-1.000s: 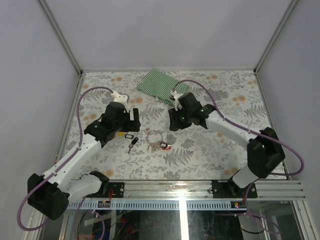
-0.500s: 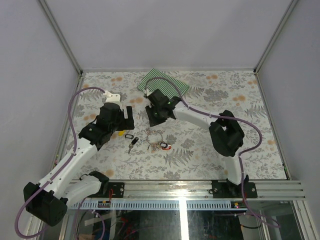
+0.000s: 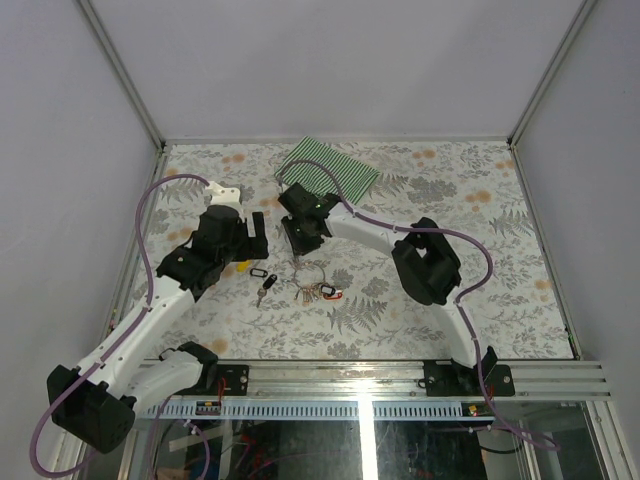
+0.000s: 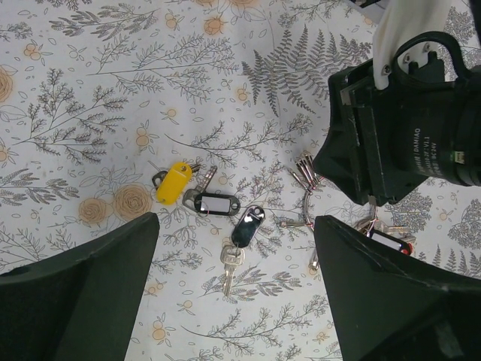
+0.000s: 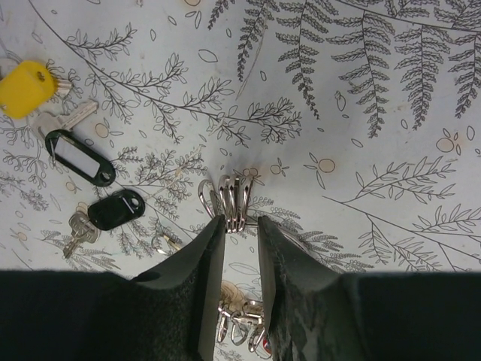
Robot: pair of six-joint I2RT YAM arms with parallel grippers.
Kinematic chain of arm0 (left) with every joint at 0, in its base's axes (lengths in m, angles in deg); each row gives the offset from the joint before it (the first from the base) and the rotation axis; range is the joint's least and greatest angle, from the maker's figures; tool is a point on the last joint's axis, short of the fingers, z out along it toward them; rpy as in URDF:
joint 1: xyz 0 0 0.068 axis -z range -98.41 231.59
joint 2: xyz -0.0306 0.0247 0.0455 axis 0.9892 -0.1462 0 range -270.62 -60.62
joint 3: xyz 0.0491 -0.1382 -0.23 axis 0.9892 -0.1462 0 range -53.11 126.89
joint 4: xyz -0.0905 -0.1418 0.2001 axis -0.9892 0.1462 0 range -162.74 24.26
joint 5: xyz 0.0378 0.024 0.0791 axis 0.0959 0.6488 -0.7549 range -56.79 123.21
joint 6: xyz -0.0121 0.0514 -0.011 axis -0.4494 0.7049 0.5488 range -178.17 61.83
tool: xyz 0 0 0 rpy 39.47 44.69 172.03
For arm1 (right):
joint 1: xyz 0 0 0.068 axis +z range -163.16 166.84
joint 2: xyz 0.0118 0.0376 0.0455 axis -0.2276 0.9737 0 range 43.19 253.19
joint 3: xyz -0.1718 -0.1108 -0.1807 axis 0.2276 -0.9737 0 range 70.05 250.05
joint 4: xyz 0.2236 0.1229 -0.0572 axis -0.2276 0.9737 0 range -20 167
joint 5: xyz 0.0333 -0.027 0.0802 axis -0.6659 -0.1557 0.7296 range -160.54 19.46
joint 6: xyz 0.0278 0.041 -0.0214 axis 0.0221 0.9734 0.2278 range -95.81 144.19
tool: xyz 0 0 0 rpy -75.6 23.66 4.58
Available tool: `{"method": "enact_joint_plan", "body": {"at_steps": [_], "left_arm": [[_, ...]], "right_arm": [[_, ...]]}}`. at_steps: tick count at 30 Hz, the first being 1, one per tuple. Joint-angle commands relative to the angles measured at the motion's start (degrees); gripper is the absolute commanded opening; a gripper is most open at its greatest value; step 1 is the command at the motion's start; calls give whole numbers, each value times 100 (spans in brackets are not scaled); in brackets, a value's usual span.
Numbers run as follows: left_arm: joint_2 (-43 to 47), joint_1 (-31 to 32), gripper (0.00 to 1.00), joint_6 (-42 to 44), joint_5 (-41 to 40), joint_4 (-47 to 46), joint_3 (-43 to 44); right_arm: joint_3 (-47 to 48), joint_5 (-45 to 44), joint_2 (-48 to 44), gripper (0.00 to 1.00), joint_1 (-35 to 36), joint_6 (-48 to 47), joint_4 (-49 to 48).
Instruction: Put the keys on the keyring
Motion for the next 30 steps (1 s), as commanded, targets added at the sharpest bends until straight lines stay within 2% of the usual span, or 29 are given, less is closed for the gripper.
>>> {"method": "enact_joint_plan", "body": {"at_steps": [1, 19, 30], "left_arm": [[99, -72, 87, 54, 99, -180, 25], [88, -275, 87, 80, 426, -255, 7], [47, -381, 87, 81, 585, -268, 0]], "right_arm": [[343, -155, 275, 30, 49, 128, 94], [699, -161, 586, 27, 47, 145, 338], [-13, -541, -229, 33, 45, -146, 140]]}}
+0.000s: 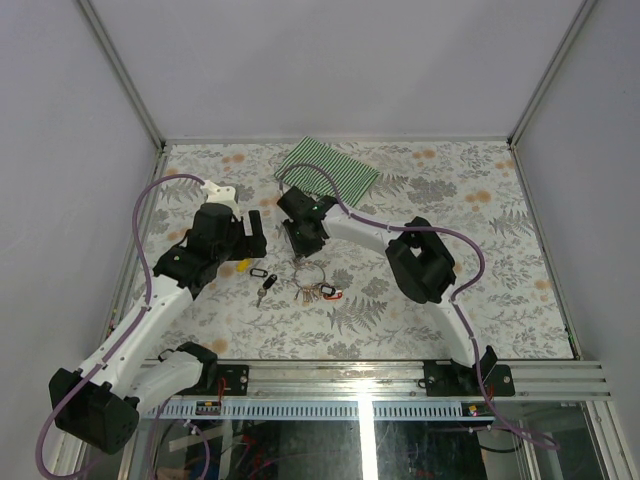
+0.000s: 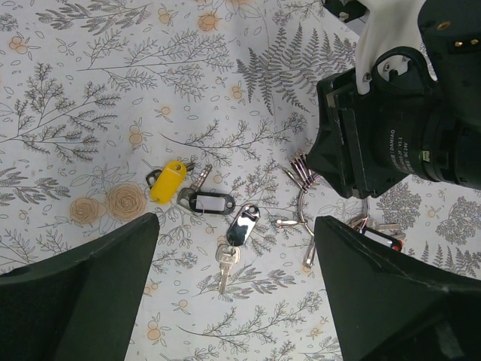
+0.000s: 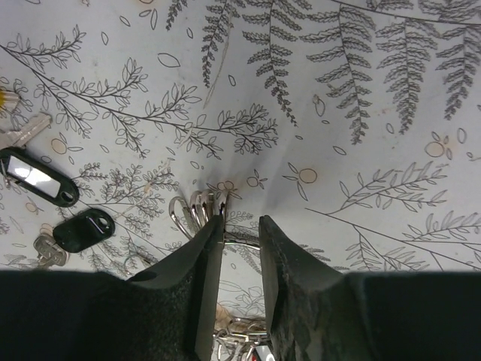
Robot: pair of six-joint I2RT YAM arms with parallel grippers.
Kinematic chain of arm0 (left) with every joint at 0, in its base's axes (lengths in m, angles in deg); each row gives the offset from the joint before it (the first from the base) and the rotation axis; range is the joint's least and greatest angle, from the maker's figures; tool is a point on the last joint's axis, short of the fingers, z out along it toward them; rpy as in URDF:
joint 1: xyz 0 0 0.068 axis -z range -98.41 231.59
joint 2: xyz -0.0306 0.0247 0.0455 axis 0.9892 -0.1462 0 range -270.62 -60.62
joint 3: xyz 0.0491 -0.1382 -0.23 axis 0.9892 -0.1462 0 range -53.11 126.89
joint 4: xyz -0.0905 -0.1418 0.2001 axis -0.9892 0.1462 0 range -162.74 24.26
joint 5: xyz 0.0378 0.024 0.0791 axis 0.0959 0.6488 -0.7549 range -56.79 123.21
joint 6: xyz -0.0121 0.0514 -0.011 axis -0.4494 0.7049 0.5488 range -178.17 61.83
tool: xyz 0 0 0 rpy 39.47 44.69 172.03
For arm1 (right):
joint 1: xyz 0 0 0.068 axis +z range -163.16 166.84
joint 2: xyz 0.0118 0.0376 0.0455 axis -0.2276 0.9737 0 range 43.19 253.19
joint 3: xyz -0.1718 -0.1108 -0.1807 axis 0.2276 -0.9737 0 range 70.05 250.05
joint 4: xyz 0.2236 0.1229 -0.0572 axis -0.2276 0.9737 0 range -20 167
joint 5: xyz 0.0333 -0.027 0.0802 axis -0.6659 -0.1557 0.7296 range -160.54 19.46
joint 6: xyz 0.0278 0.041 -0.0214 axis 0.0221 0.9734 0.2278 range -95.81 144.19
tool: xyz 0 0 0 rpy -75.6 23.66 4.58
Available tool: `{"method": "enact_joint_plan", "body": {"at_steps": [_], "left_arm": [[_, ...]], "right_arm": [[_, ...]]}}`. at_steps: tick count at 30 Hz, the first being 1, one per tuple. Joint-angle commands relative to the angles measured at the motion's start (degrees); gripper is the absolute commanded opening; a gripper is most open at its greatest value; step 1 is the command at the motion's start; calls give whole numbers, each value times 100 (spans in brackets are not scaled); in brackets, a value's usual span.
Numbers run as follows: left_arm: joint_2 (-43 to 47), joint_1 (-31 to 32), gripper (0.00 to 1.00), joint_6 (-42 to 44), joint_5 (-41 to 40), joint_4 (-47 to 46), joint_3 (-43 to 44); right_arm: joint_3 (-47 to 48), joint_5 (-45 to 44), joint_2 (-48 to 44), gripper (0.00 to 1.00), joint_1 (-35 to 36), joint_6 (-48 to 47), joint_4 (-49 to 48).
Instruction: Put the keys on the keyring
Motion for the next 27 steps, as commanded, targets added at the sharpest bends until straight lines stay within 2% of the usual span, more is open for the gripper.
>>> {"method": "enact_joint_plan", "body": {"at_steps": [1, 7, 13, 20, 27], "left_arm": [[47, -57, 87, 78, 111, -264, 3], [48, -98, 87, 87, 162, -273, -4], [31, -110, 87, 87, 176, -279, -1], [-3, -152, 87, 95, 263, -290, -1], [-11, -206, 87, 95, 328, -308, -2]], "right_arm": [[-248, -293, -625, 34, 41, -257, -30], [38, 114, -422, 35, 51, -251, 34], [151, 151, -346, 34, 46, -196, 2], [-364, 68, -829, 34, 53, -295, -217], [-574, -158, -912, 39, 53, -770, 362]]}}
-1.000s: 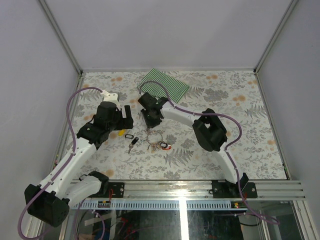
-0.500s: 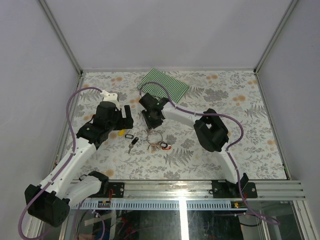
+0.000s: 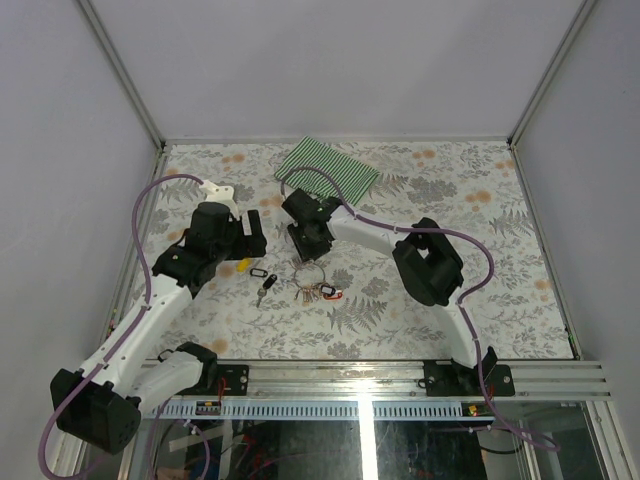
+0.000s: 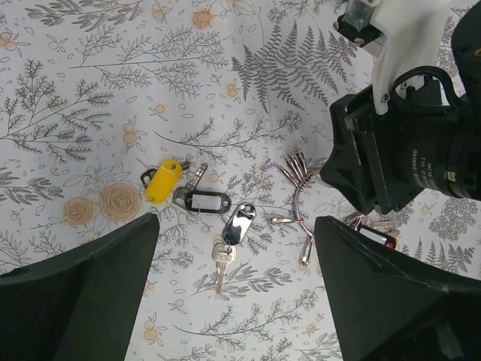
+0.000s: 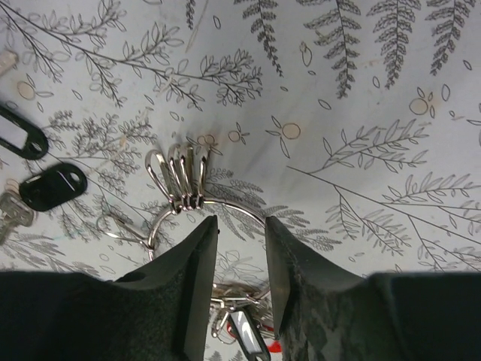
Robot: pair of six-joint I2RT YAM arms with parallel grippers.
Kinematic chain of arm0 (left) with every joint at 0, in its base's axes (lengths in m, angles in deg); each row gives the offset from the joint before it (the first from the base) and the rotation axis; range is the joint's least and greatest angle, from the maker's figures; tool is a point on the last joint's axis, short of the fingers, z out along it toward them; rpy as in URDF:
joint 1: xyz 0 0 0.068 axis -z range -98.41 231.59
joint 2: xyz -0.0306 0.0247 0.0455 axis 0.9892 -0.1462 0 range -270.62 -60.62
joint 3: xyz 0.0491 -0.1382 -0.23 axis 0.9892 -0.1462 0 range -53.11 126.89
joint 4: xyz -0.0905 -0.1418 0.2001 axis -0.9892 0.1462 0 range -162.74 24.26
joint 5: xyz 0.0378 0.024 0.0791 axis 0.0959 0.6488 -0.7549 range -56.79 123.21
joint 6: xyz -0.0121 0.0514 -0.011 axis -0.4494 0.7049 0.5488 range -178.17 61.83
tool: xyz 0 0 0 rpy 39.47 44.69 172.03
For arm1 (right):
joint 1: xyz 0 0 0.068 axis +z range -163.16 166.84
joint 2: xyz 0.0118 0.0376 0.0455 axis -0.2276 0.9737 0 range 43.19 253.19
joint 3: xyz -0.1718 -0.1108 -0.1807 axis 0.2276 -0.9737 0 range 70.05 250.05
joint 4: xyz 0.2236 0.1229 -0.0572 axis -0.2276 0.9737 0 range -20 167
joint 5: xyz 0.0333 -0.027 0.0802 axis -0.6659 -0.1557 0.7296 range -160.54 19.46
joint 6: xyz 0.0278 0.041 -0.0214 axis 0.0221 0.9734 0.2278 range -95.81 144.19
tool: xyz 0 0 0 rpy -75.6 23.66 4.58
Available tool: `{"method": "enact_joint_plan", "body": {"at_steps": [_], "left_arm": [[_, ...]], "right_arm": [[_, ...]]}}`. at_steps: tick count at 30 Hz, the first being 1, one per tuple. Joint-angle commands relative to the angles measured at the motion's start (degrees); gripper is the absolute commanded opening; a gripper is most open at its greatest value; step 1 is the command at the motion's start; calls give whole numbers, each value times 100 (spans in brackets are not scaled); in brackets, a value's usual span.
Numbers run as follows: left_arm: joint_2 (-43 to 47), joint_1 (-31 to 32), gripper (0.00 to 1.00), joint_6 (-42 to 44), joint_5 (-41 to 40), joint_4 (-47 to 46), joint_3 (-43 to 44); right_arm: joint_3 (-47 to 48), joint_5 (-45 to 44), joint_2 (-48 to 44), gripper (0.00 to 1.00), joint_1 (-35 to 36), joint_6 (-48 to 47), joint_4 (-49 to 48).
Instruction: Put the keys on the keyring
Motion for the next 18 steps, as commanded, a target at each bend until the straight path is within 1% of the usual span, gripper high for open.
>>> {"method": "enact_joint_plan", "body": {"at_steps": [1, 9, 15, 18], "left_arm": [[0, -88, 87, 93, 115, -297, -5], [-13, -144, 87, 102, 189, -306, -7], [-30, -160, 87, 102, 204, -306, -10], [-35, -178, 87, 102, 214, -310, -6]], "right_arm": [[-78, -211, -482, 41, 48, -436, 394], [-87, -164, -247, 41, 47, -607, 653], [-116, -359, -180, 31, 58, -601, 766], [-170, -459, -166, 28, 84, -598, 777]]}}
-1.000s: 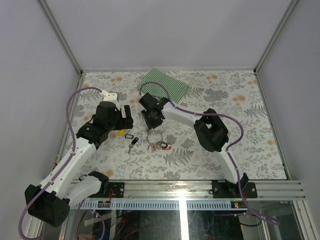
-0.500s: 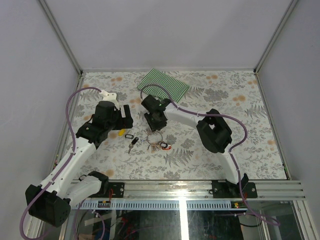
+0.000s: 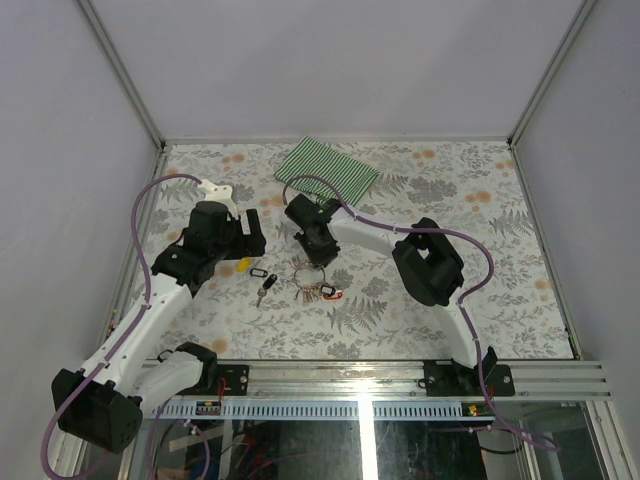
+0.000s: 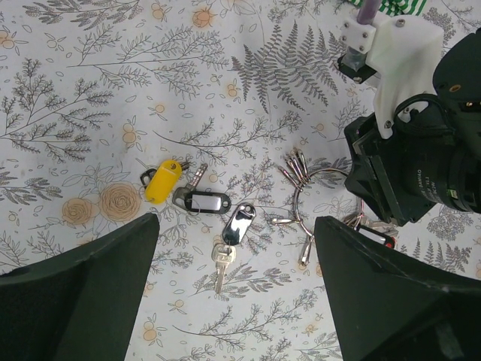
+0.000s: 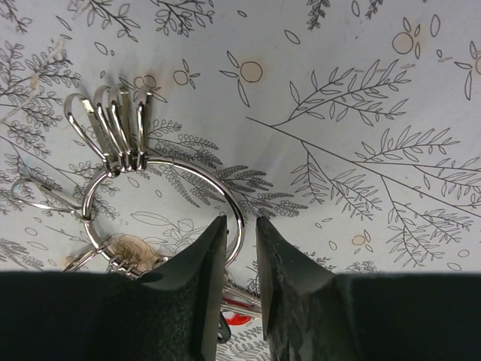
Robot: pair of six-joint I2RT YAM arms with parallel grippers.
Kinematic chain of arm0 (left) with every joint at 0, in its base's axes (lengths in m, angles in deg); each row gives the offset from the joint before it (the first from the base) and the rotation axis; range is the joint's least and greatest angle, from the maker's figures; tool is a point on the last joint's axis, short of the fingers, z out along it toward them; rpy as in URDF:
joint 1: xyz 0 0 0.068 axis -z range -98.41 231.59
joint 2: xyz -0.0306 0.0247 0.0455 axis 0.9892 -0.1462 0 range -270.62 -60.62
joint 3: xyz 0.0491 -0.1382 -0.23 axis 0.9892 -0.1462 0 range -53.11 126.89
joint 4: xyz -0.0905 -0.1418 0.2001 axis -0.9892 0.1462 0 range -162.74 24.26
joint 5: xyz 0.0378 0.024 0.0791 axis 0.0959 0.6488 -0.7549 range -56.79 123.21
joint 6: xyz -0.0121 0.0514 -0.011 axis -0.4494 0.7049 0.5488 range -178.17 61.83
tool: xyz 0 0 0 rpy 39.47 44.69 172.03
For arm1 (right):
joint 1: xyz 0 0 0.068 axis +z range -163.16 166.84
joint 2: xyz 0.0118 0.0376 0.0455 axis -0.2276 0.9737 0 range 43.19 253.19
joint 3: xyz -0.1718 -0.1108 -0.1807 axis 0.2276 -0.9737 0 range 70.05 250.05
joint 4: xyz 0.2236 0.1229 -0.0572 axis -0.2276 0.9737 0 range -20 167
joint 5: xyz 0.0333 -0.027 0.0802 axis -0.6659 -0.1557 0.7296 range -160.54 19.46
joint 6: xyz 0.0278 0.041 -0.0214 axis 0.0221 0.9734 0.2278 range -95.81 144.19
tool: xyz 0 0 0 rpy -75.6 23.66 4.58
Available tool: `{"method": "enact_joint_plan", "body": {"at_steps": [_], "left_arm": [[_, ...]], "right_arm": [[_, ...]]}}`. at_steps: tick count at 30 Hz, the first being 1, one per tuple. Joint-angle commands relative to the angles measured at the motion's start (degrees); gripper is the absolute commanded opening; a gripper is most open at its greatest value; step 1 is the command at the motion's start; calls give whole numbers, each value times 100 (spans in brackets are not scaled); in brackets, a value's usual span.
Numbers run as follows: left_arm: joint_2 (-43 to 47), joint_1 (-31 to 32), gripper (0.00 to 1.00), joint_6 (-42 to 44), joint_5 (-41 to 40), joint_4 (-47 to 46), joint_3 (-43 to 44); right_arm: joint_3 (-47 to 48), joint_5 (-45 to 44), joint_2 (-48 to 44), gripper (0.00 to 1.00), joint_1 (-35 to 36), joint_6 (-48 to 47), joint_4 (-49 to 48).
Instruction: Put the keys on the keyring
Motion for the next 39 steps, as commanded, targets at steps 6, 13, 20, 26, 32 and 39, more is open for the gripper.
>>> {"method": "enact_joint_plan", "body": {"at_steps": [6, 13, 20, 26, 32, 39], "left_arm": [[-19, -85, 87, 91, 69, -297, -4], [-10, -120, 87, 91, 91, -298, -8], [94, -160, 87, 113, 230, -374, -27], [480, -185, 90, 171, 554, -696, -139], [1129, -183, 100, 186, 1283, -1460, -461], [766, -182, 100, 156, 2684, -2152, -165]], "right_arm": [[-172, -266, -58, 25, 103, -70, 125], [-509, -189, -381, 5, 103, -81, -271], [-1203, -368, -1322, 0, 97, -416, -1051], [-2098, -596, -2497, 0, 103, -1096, -1856], [-2806, -451, -3609, 0, 96, -1635, -2396], [-3438, -378, -4860, 0, 98, -2216, -3040]]}}
